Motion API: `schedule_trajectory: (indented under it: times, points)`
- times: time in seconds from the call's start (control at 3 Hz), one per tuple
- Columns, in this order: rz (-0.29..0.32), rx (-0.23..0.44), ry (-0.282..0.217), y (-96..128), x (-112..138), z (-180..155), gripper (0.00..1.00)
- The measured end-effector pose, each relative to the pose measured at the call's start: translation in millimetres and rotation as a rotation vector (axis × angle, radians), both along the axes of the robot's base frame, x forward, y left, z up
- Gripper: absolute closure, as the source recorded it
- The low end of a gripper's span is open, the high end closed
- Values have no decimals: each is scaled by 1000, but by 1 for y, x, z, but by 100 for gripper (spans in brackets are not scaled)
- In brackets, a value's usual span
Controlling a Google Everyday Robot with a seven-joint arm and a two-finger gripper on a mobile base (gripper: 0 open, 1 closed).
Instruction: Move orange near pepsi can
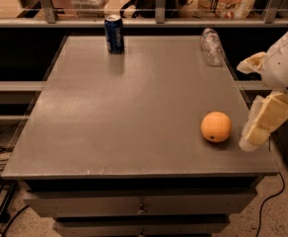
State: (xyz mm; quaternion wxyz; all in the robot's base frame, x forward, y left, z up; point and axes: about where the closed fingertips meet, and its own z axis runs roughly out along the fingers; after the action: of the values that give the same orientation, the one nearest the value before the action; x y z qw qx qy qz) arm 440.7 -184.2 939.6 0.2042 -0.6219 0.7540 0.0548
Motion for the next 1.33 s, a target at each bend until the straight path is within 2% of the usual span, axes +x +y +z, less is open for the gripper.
schedule_trajectory:
  times: [0.33, 0.67, 1.0, 1.33]
  points:
    - [23, 61, 9, 20, 1, -24, 0]
    - [35, 73, 36, 34, 3, -52, 0]
    - [29, 54, 62, 39, 9, -79, 0]
    - [17, 28, 82, 38, 12, -94, 18]
